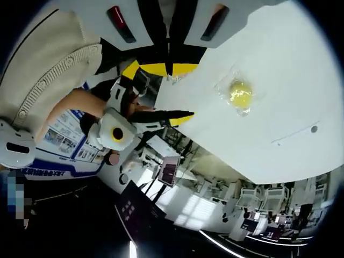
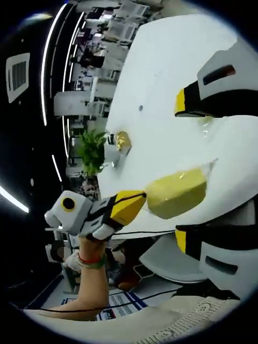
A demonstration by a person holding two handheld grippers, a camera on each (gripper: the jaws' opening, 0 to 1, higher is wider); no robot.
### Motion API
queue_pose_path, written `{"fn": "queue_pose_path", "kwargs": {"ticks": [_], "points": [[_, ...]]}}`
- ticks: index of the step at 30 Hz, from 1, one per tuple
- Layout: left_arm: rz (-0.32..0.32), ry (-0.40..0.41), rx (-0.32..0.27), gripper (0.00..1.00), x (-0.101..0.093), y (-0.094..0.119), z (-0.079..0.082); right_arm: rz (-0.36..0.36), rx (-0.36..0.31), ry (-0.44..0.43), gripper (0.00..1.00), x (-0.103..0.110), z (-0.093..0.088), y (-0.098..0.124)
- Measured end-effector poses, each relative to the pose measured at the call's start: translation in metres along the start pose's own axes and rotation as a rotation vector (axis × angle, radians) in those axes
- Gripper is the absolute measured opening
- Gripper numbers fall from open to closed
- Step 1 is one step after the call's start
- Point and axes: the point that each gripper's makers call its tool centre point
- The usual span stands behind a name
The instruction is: Compare the silicone blocks by pressing each to a similar depth, holding the contact briefly, and releasing to observe deformation and rebound differences across the visible hardness samples.
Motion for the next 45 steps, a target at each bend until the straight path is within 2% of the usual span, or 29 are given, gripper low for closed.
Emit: {"fn": "queue_pose_path", "kwargs": {"ticks": [3,6,12,18,23,25,27,29,34,39,42,45], "points": [[0.043,0.024,-0.013,0.00,0.022,-0.002,-0.004,-0.058,0.001,-0.036,0.76,-0.002,-0.010,0.016],[0.076,0.060,-0.044,0.00,0.042,-0.005,-0.006,-0.108,0.022,-0.156,0.80,0.004,-0.025,0.032],[0.133,0.143,-0.132,0.00,0.085,-0.009,-0.005,-0.204,0.042,-0.218,0.77,0.003,-0.041,0.046],[0.145,0.210,-0.192,0.00,0.122,-0.011,-0.003,-0.260,0.090,-0.237,0.76,-0.007,-0.046,0.058],[0.161,0.244,-0.216,0.00,0.153,-0.009,0.000,-0.292,0.122,-0.231,0.76,-0.020,-0.046,0.063],[0.170,0.252,-0.216,0.00,0.165,-0.008,-0.001,-0.301,0.129,-0.229,0.76,-0.024,-0.045,0.062],[0.170,0.297,-0.262,0.00,0.173,-0.005,0.007,-0.304,0.130,-0.232,0.76,-0.028,-0.044,0.059],[0.197,0.279,-0.271,0.00,0.188,0.001,0.010,-0.304,0.135,-0.228,0.75,-0.029,-0.044,0.056],[0.256,0.297,-0.304,0.00,0.225,0.013,0.014,-0.283,0.174,-0.236,0.75,-0.030,-0.052,0.047],[0.318,0.364,-0.332,0.00,0.264,0.022,0.006,-0.274,0.193,-0.254,0.74,-0.033,-0.057,0.041],[0.355,0.378,-0.310,0.00,0.288,0.027,-0.006,-0.268,0.228,-0.259,0.74,-0.034,-0.064,0.040],[0.374,0.387,-0.278,0.00,0.299,0.026,-0.019,-0.263,0.237,-0.269,0.73,-0.035,-0.068,0.038]]}}
Point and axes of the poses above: the point that each gripper's makers call its tool centre point, and the gripper's own axes: y roughly backward along the fingers, x roughly to its left, z roughly out of its top, and after that the axes turned 11 degrees about -x, right-handed
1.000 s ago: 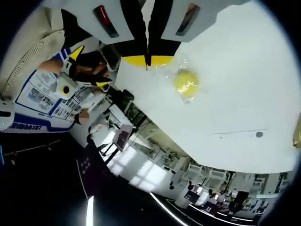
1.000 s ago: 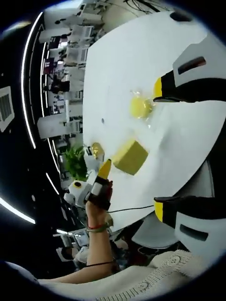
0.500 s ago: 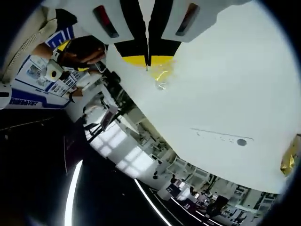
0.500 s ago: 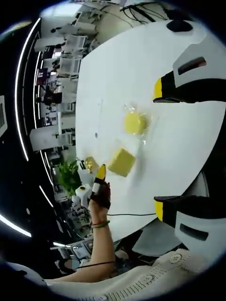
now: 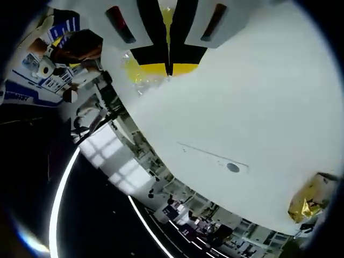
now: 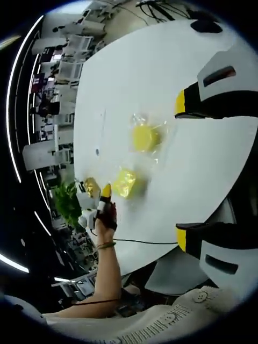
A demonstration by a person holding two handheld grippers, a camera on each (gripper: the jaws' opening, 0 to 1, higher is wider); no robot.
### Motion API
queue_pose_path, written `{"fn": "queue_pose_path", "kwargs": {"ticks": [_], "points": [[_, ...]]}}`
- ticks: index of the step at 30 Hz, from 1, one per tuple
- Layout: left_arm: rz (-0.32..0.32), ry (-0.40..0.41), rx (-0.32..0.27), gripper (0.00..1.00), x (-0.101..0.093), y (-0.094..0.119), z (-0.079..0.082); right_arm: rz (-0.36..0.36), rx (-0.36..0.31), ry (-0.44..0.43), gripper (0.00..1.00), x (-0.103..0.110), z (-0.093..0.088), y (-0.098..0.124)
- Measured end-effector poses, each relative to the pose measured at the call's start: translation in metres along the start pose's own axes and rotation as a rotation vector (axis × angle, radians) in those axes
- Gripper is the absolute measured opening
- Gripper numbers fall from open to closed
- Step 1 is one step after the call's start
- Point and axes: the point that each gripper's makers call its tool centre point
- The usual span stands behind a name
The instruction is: Compare the silicone blocks by pressing each to a similar depth, holding the contact briefly, and releasing to observe deformation and rebound differences across the visible hardness samples.
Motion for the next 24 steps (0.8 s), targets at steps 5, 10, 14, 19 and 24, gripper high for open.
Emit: {"fn": "queue_pose_path", "kwargs": {"ticks": [5,10,14,19,24], "points": [[0.029,-0.033,0.061,0.00,0.023,-0.004,-0.015,0.007,0.022,-0.012,0.73,-0.001,-0.006,-0.007],[0.041,-0.032,0.072,0.00,0.035,-0.007,-0.017,0.021,0.035,-0.018,0.72,0.001,-0.006,-0.014],[0.057,-0.037,0.076,0.00,0.043,-0.008,-0.021,0.038,0.044,-0.027,0.70,0.003,-0.008,-0.017],[0.072,0.034,0.051,0.00,0.038,-0.005,-0.022,0.054,0.037,-0.019,0.68,0.009,-0.006,-0.017],[0.182,-0.019,0.020,0.25,0.041,0.005,-0.019,0.060,0.010,-0.023,0.68,0.014,0.001,-0.013]]}}
Point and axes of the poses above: the point that each gripper's makers call its tool centre point, and the gripper's own axes: y roughly backward along the fingers, x roughly to its left, z roughly out of its top, and after that the axes turned 11 degrees about -x, right-handed
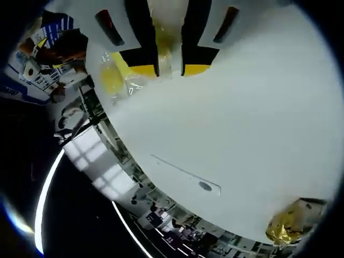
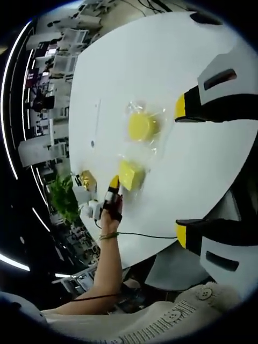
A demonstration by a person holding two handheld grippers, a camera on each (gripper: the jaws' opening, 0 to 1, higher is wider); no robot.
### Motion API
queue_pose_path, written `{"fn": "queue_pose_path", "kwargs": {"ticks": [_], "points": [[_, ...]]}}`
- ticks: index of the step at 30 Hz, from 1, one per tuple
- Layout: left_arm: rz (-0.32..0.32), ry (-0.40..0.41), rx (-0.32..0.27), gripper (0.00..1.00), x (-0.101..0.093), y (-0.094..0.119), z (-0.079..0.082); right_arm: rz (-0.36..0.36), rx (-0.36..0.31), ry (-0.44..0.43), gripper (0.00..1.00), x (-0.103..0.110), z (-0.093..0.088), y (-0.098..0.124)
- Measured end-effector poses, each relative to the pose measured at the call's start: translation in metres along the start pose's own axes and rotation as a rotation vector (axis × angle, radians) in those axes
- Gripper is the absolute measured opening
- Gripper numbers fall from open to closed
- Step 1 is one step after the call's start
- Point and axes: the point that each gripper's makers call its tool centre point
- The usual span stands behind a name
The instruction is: Compare the silicone blocks by pressing each to a similar depth, holding the contact briefly, and releasing to observe deformation and rebound differences across the visible hardness samples.
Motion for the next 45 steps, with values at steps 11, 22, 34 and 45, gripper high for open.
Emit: {"fn": "queue_pose_path", "kwargs": {"ticks": [11,22,34,45], "points": [[0.031,-0.266,-0.077,0.45,-0.056,0.066,0.017,0.024,-0.092,0.027,0.67,0.015,0.017,0.006],[-0.022,-0.334,-0.160,0.52,-0.134,0.144,-0.031,0.084,-0.182,0.055,0.65,0.030,0.022,0.013],[-0.027,-0.384,-0.220,0.69,-0.179,0.206,-0.090,0.087,-0.259,-0.044,0.70,0.015,0.008,0.039],[-0.020,-0.441,-0.170,0.74,-0.183,0.216,-0.108,0.108,-0.256,-0.064,0.74,0.014,-0.005,0.047]]}}
Point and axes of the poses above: the point that each gripper's makers call its tool centre point, and the gripper's own axes: y roughly backward along the fingers, x roughly to its left, z roughly out of its top, and after that the axes turned 11 degrees about -x, right-handed
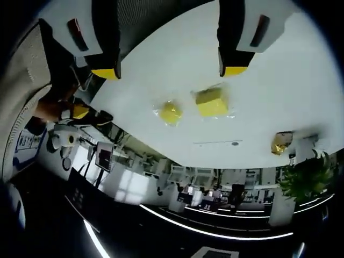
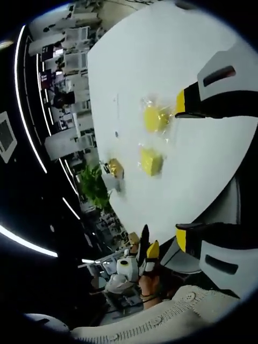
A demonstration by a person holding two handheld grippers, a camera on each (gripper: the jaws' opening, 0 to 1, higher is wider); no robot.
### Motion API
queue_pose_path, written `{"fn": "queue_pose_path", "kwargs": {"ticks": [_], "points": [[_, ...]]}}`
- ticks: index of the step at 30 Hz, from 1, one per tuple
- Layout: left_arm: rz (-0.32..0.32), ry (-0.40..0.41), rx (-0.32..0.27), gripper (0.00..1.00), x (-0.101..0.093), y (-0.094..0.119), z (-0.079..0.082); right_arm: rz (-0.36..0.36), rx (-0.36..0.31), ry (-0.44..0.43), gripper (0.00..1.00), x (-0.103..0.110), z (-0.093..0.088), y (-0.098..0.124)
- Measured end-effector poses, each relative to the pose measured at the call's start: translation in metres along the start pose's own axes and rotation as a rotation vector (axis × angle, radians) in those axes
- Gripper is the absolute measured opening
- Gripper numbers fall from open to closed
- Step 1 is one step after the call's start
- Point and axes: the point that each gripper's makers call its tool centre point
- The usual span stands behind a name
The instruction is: Compare the silicone blocks by pressing each to a similar depth, holding the contact briefly, and releasing to observe deformation and rebound differences across the visible hardness samples.
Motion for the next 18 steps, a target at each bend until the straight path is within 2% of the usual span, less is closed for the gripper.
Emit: {"fn": "queue_pose_path", "kwargs": {"ticks": [5,9,14,18], "points": [[-0.001,0.006,0.019,0.74,0.001,-0.004,-0.004,-0.004,-0.024,-0.030,0.75,0.000,0.003,-0.001],[-0.031,0.026,0.039,0.74,-0.001,-0.011,-0.003,-0.007,-0.041,-0.040,0.75,-0.003,0.009,-0.001],[-0.032,0.117,0.033,0.68,0.000,-0.024,0.006,-0.027,-0.052,-0.048,0.75,-0.013,0.012,0.002],[-0.057,0.252,-0.017,0.69,-0.007,-0.042,0.026,-0.035,-0.053,-0.049,0.75,-0.018,0.012,0.003]]}}
Point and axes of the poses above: the point that each gripper's makers call its tool centre point, and the gripper's own axes: y roughly backward along the fingers, x roughly to its left, z roughly out of its top, and after that the axes turned 11 degrees about -x, right-handed
